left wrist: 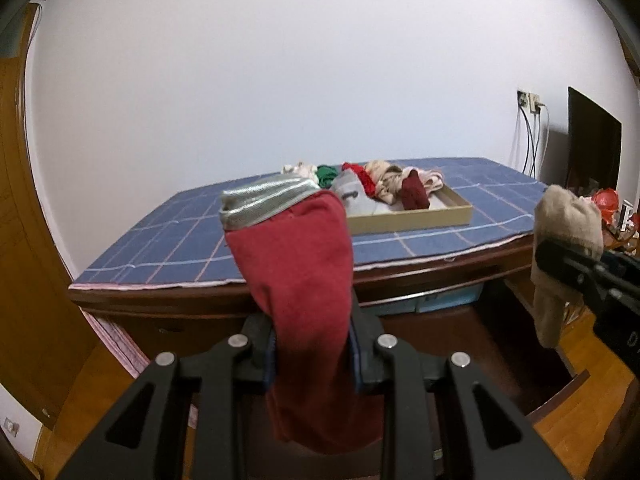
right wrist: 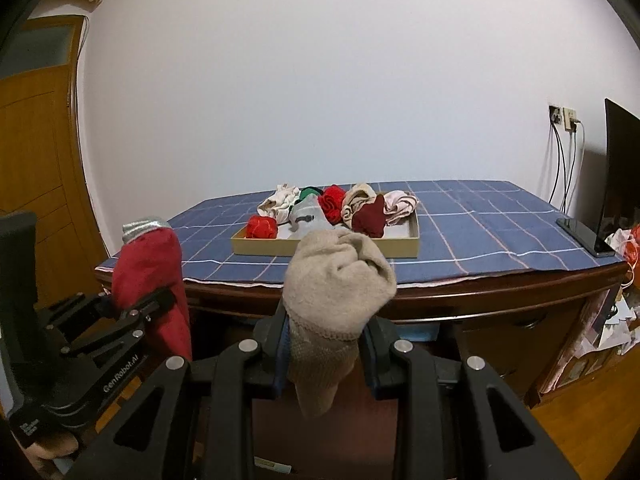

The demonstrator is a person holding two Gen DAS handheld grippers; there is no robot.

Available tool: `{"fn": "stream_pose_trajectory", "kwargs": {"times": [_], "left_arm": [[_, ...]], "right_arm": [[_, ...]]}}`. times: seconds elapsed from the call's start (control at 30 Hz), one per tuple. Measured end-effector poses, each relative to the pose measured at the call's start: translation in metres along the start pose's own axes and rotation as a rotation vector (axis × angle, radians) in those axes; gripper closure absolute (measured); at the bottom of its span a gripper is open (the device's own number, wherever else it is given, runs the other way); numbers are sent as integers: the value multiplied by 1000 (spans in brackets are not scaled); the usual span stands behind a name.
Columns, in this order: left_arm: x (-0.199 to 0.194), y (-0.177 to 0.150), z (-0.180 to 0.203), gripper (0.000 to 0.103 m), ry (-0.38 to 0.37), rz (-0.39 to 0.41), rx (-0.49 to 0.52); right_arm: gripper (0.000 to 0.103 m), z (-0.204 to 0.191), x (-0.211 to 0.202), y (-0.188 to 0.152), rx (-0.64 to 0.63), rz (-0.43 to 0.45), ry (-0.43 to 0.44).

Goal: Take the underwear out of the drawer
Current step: 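Lift the dark red cloth and beige sock out of the drawer with both tools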

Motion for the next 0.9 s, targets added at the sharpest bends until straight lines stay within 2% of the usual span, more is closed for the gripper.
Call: {"fn": "stream_pose_trajectory", "kwargs": {"times": [0.7, 0.9], "left_arm": [[-14, 36, 15, 78, -7, 99, 25], [-9, 42, 14, 78, -9, 98, 10]], "right_arm": [[71, -6, -9, 34, -54, 87, 4], [71, -6, -6, 42, -61, 95, -1]]}}
Point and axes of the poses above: each gripper's, at about its wrist camera, not at the fingertips, and x roughly the way its jaws point, z to its right, y to its top, the point moved 3 cm from there along x, roughly the way its jaws point, and after that the axes turned 1 degree about -z, right-handed, at the moved point
